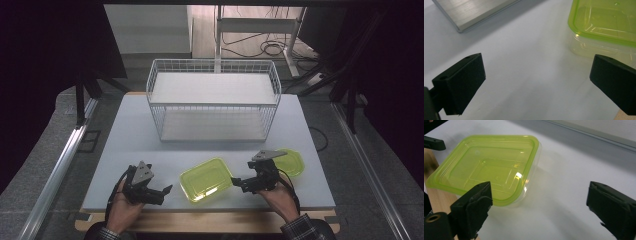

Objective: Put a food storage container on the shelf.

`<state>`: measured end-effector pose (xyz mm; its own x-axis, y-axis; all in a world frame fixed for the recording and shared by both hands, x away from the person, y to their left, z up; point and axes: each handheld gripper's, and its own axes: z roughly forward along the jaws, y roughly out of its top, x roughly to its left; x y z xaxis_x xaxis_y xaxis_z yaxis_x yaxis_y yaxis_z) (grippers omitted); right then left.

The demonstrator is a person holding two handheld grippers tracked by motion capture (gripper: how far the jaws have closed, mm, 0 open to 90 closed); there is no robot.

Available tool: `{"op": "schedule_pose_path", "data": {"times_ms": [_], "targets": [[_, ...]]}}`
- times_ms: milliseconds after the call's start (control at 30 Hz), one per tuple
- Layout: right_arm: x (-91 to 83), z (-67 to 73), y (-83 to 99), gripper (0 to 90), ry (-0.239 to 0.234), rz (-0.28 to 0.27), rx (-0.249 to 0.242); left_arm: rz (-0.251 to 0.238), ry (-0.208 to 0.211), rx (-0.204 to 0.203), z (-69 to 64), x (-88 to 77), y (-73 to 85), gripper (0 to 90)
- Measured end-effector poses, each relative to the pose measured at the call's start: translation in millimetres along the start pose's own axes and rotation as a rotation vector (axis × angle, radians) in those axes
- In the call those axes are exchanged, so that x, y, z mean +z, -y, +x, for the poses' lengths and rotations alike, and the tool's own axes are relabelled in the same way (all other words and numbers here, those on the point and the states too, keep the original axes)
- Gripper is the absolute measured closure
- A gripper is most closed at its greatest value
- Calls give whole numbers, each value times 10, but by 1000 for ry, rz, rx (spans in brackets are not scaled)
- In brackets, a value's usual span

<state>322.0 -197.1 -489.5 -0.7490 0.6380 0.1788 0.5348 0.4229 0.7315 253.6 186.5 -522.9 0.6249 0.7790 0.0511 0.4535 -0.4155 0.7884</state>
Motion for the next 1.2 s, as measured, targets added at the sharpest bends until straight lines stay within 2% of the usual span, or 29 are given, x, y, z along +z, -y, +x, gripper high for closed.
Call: {"op": "schedule_pose_path", "data": {"times_ms": [233,267,400,667,867,1067,1100,1200], "targets": [[64,-53,-76,40,-34,19,66,26,6,7,-13,26,1,5],[81,-69,-116,87,-46,15,92,27,7,5,-14,30,3,6],[118,-92,-174,211,-98,21,133,41,13,7,-19,43,5,9],[312,-152,-295,445,-157,67,182,48,20,11,-23,47,6,11],[447,-218,-330,546,-203,105,249,55,28,17,-31,54,7,12],[483,-241,-305,624,-232,141,297,60,33,23,-39,61,7,13],[491,-252,-297,681,-253,148,321,62,34,27,-44,65,6,13],[496,-283,-296,746,-283,165,358,64,33,29,-47,67,5,13]]}}
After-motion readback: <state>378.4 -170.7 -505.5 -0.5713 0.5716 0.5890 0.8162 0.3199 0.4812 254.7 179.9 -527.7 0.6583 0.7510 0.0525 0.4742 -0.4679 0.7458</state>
